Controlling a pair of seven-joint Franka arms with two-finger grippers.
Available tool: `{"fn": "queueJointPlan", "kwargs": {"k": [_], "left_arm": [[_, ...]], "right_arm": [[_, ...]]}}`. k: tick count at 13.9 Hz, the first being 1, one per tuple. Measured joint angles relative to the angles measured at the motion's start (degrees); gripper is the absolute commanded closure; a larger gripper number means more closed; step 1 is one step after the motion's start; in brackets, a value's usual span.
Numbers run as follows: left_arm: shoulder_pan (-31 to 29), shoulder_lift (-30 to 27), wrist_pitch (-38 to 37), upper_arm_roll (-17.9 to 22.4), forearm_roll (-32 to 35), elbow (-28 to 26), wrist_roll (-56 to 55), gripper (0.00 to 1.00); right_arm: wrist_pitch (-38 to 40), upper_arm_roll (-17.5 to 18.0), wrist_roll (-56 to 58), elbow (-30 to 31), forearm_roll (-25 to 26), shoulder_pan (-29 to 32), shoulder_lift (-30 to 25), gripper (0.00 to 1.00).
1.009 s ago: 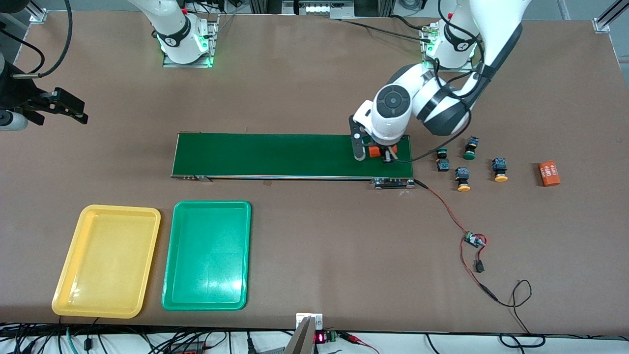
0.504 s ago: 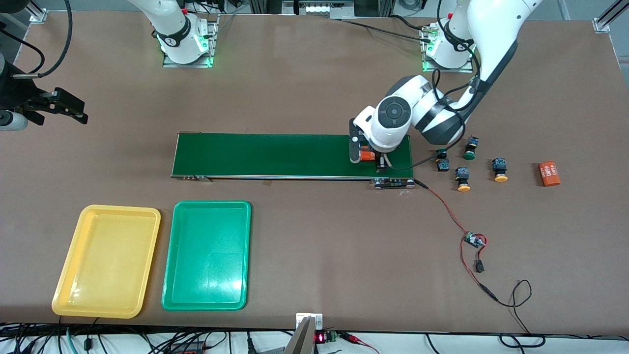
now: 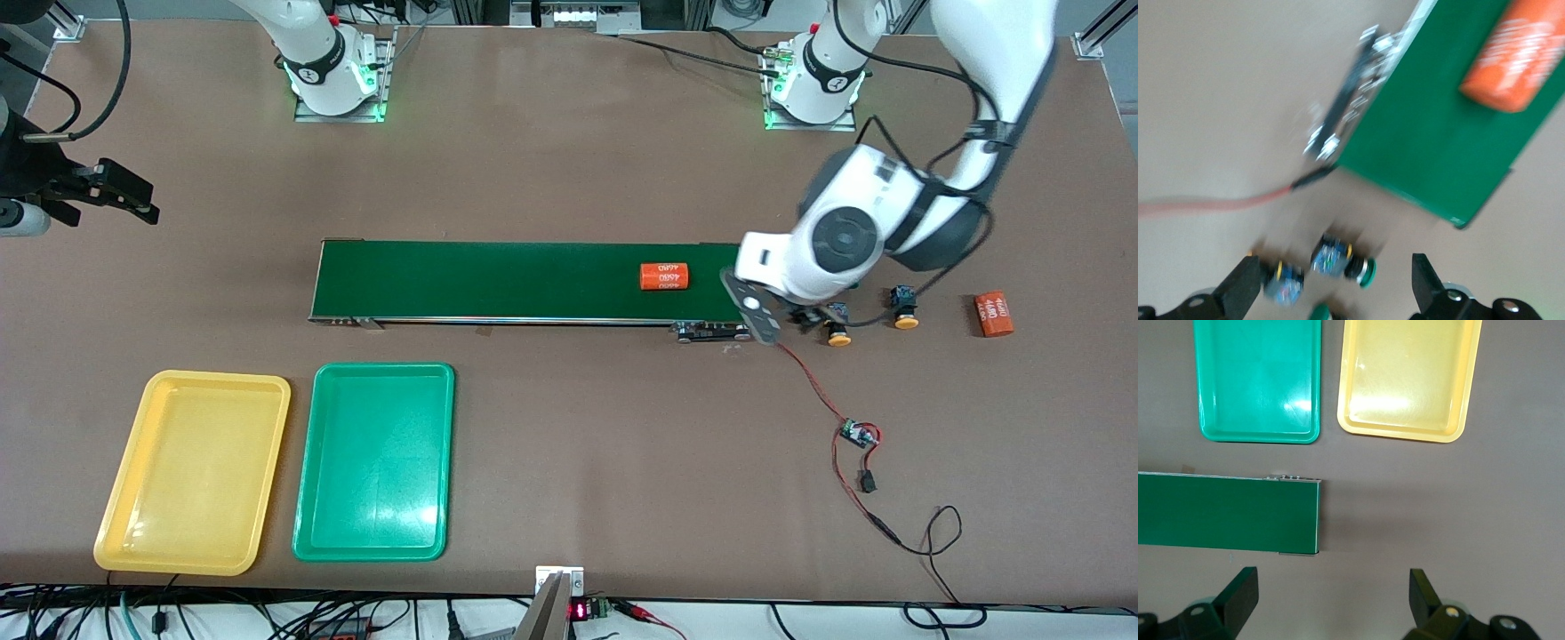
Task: Sort buttons by color to trays
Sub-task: 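Open the left gripper to release the cylinder on the belt, then move the left gripper to a yellow-cap button and grasp it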
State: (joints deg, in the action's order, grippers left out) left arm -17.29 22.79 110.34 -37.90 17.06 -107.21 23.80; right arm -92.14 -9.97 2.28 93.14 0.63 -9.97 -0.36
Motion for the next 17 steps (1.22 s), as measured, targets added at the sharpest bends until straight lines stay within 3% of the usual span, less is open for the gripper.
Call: {"fn": "queueJointPlan", "kwargs": {"k": [5, 9, 16, 17], "left_arm": [[-10.09, 1.3, -0.52, 0.76, -0.09, 0.63, -19.72, 0.0], [-12.33, 5.02, 1.12, 0.9, -0.03, -0.82, -31.64, 0.0], [-12.86, 7.64, 21.19, 4.62, 5.33, -10.45, -37.04, 0.0], [-13.06, 8.05, 23.73, 5.22, 5.38, -11.66, -37.04, 0.06]], "right_arm": [[0.0, 0.0, 0.0, 0.0, 0.0, 0.01, 0.0, 0.0], [0.0, 0.0, 0.0, 0.0, 0.0, 0.01, 0.0, 0.0], [0.0, 0.0, 0.0, 0.0, 0.0, 0.01, 0.0, 0.0], [0.0, 0.0, 0.0, 0.0, 0.0, 0.01, 0.0, 0.0]]}}
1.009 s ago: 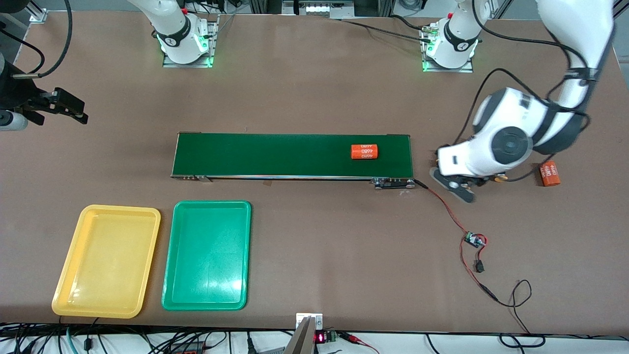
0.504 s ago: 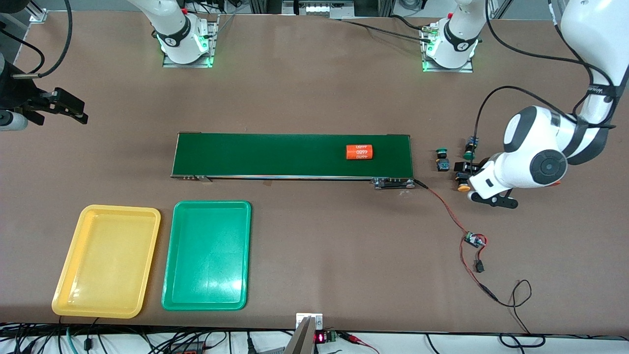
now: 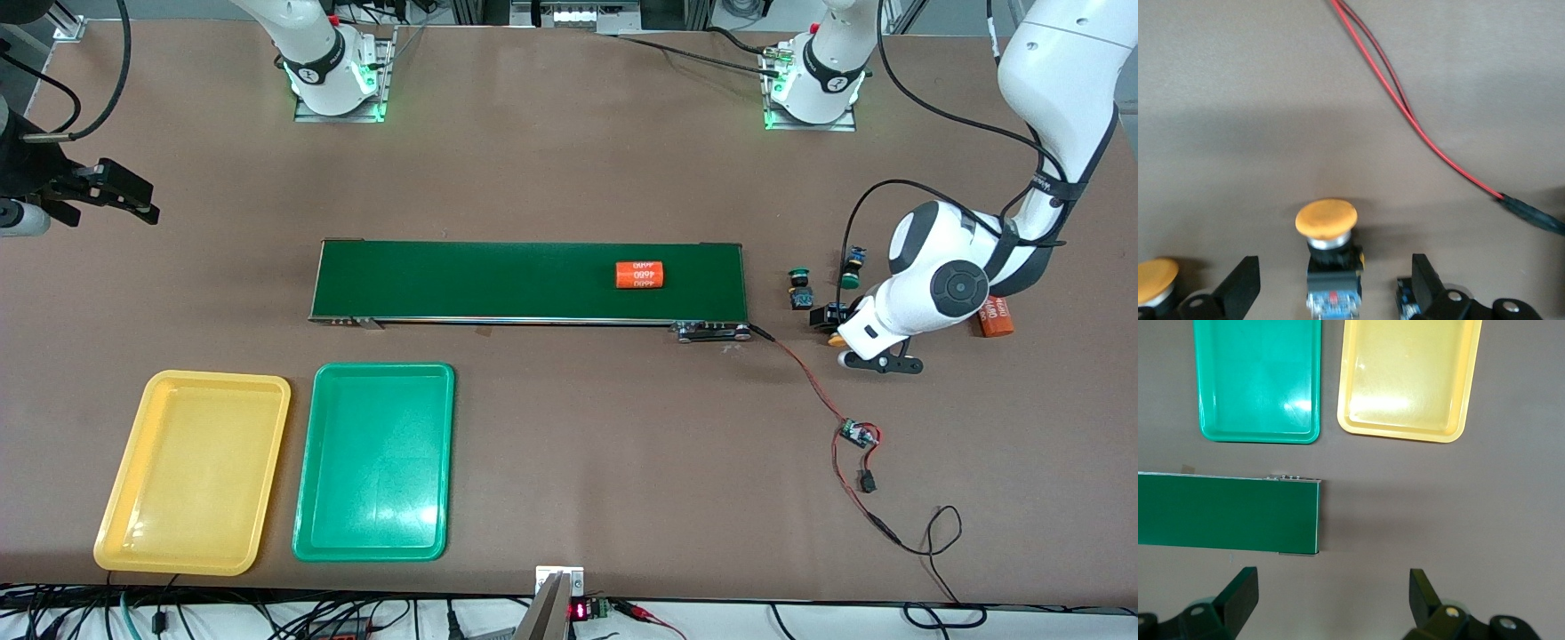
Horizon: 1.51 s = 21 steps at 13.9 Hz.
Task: Sort buttons by color to trays
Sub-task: 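Move the left gripper to a yellow-cap button and grasp it, then carry the yellow-cap button onto the belt and release it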
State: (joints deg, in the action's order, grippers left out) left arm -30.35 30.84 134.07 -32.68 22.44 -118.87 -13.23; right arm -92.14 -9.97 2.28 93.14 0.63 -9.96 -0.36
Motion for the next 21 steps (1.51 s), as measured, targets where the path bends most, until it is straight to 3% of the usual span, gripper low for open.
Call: {"fn": "queueJointPlan", "kwargs": {"k": [3, 5, 10, 12, 16, 18, 21], "left_arm": [[-0.27, 0.63, 3.12, 0.73, 0.01, -2.42, 0.0, 0.56], [-0.43, 0.62, 3.09, 0.73, 0.01, -2.48, 0.03, 0.71], [-0.54, 0.44, 2.33, 0.72, 0.02, -1.8, 0.04, 0.76], [-0.53, 0.36, -1.77, 0.08, 0.02, 0.77, 0.04, 0.76], [0.09, 0.1, -17.56, -8.85, 0.0, 10.2, -2.41, 0.78], [2.3, 0.06, -19.76, -13.25, -0.03, 11.52, -8.58, 0.78], [10.62, 1.15, -18.98, -14.88, -1.14, 11.32, -18.25, 0.77]], "right_arm": [[0.0, 0.0, 0.0, 0.0, 0.0, 0.0, 0.0, 0.0], [0.0, 0.0, 0.0, 0.0, 0.0, 0.0, 0.0, 0.0], [0.0, 0.0, 0.0, 0.0, 0.0, 0.0, 0.0, 0.0], [0.0, 0.0, 0.0, 0.0, 0.0, 0.0, 0.0, 0.0], [-0.02, 0.09, 0.0, 0.0, 0.0, -0.03, 0.0, 0.0], [-0.02, 0.23, 0.0, 0.0, 0.0, -0.09, 0.0, 0.0], [0.01, 0.23, 0.0, 0.0, 0.0, -0.12, -0.07, 0.0]]}}
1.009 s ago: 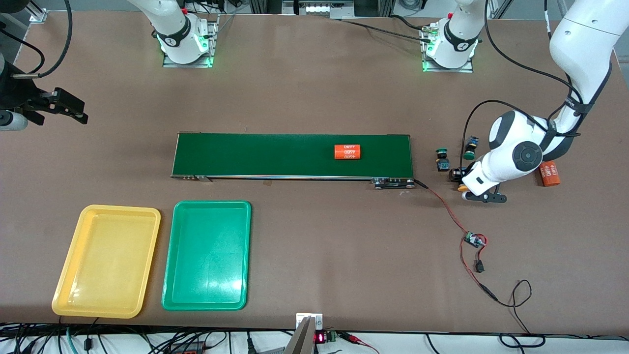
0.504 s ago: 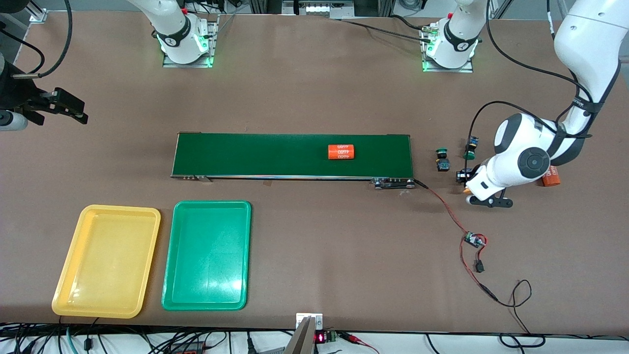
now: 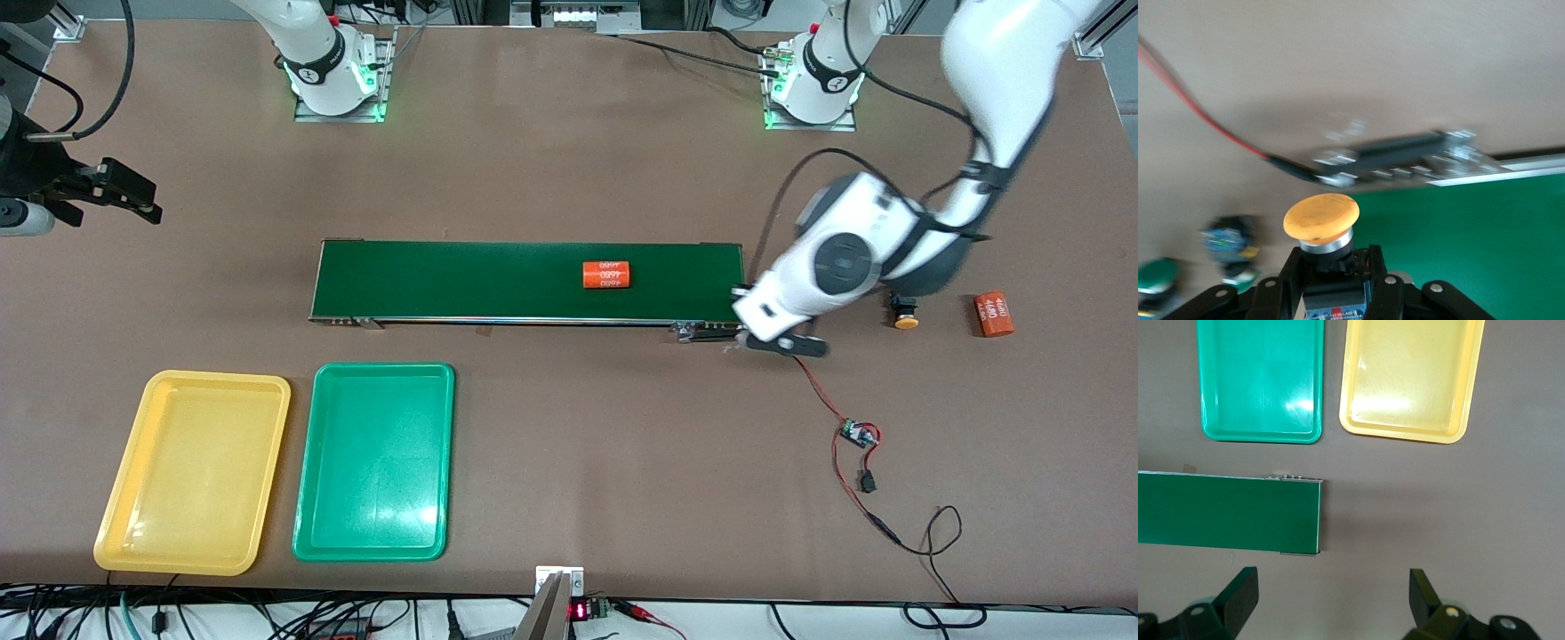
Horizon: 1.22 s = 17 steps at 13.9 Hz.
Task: Sort buttons by color to trays
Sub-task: 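Carry the yellow-cap button onto the belt and release it, then reach the left gripper to the second yellow-cap button and grasp it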
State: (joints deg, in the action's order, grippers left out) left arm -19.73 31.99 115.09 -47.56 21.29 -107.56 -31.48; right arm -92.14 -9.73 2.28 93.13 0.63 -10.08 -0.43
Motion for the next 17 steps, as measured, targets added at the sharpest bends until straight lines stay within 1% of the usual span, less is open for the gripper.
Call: {"fn": "queueJointPlan", "kwargs": {"k": [2, 3, 4, 5, 7, 9, 11, 12, 14, 16, 17], "left_arm": [[4.19, 1.65, 2.77, -0.12, -0.66, -0.11, -3.81, 0.74], [5.89, 2.47, 3.81, -0.18, -1.03, -0.13, -5.59, 0.68], [7.47, 3.2, 4.79, -0.23, -1.14, -0.19, -7.57, 0.46], [8.96, 3.8, 5.49, -0.26, -1.15, -0.21, -9.55, 0.0], [10.66, 4.2, 5.76, -0.26, -1.15, -0.21, -12.95, 0.0], [10.24, 4.17, 5.67, -0.23, -1.15, 0.04, -13.69, 0.0], [9.29, 3.69, 4.32, -0.31, -1.15, 1.51, -13.72, 0.0], [8.56, 3.21, 1.79, -0.54, -1.15, 3.06, -13.66, 0.0], [6.3, 2.14, -6.84, -1.4, -1.15, 7.73, -11.08, 0.0], [3.2, 1.31, -16.35, -1.54, -1.09, 12.22, -4.19, 0.0], [0.63, 1.13, -19.41, -1.45, -1.05, 13.33, -0.58, 0.0]], "right_arm": [[0.19, 0.0, 0.0, -0.01, 0.0, 0.0, -0.1, 0.0], [0.56, 0.0, 0.0, -0.03, 0.0, 0.0, -0.15, 0.0], [0.7, -0.01, 0.0, -0.03, 0.0, 0.0, -0.18, 0.0], [0.76, -0.01, 0.0, -0.03, 0.0, 0.01, -0.19, 0.0], [0.82, -0.02, 0.0, -0.03, 0.0, 0.02, -0.19, 0.0], [0.86, -0.05, 0.0, -0.03, 0.0, 0.07, -0.19, 0.0], [0.88, -0.06, 0.0, -0.03, 0.0, 0.09, -0.19, 0.0], [0.88, -0.06, 0.0, -0.03, 0.0, 0.09, -0.19, 0.0], [0.88, -0.07, 0.0, -0.04, 0.0, 0.1, -0.19, 0.0], [0.88, -0.09, 0.0, -0.04, 0.0, 0.12, -0.19, 0.0], [0.88, -0.1, 0.0, -0.04, 0.0, 0.14, -0.19, 0.0]]}}
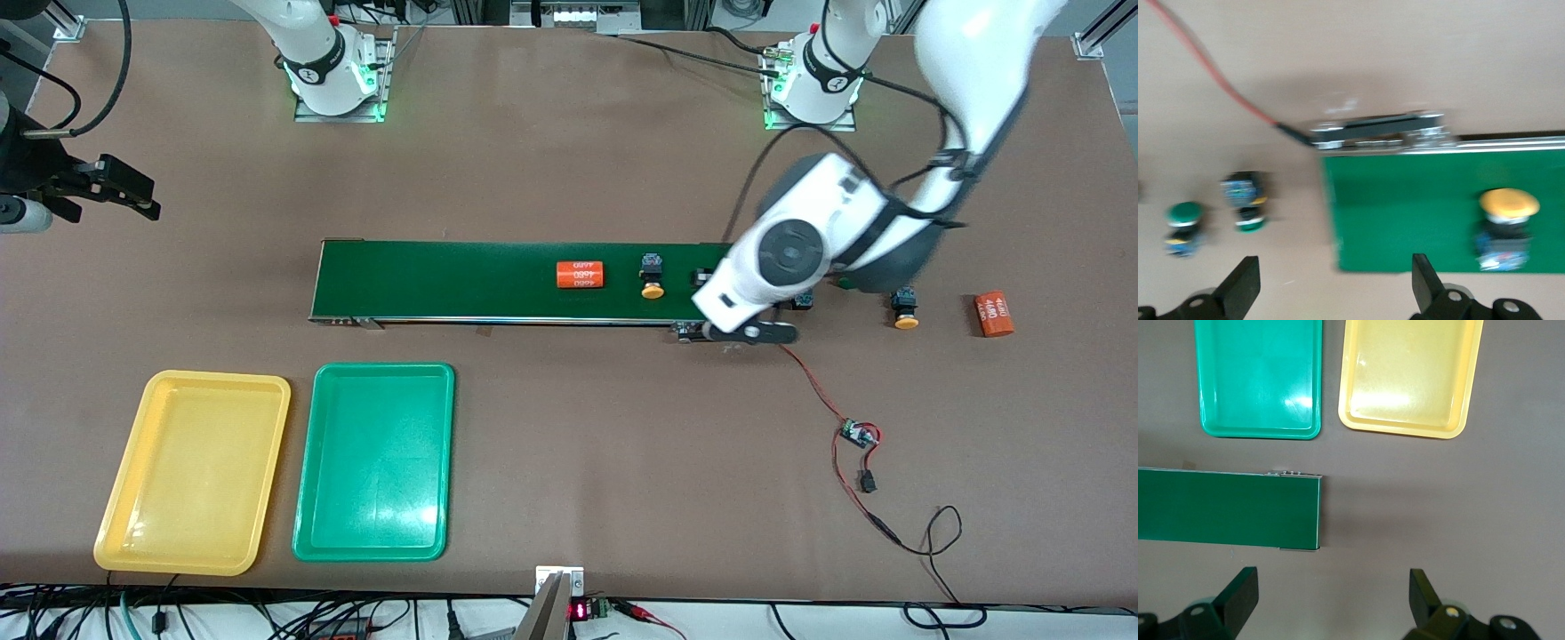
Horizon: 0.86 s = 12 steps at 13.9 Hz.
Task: Sort buttons by color to trays
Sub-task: 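Reach the left gripper to the second yellow-cap button and grasp it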
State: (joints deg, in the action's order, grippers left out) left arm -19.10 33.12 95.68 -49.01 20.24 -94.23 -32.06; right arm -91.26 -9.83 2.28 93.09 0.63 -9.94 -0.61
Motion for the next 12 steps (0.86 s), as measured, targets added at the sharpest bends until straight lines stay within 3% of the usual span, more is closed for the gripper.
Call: {"fn": "queueJointPlan", "kwargs": {"k": [4, 8, 12], "left_arm": [[-13.85, 1.63, -2.2, 2.15, 3.42, -0.31, 13.03, 0.0], [-18.48, 3.36, -1.06, 4.14, 9.63, -4.37, 15.58, 0.0], [-25.37, 3.38, 11.43, 4.46, 16.58, -14.1, 15.56, 0.0]], "right_arm": [[0.0, -0.01, 0.0, 0.0, 0.0, 0.02, 0.0, 0.0], [0.0, -0.06, 0.0, 0.0, 0.0, 0.11, 0.0, 0.0], [-0.02, -0.2, 0.0, -0.01, 0.0, 0.44, 0.0, 0.0]]}}
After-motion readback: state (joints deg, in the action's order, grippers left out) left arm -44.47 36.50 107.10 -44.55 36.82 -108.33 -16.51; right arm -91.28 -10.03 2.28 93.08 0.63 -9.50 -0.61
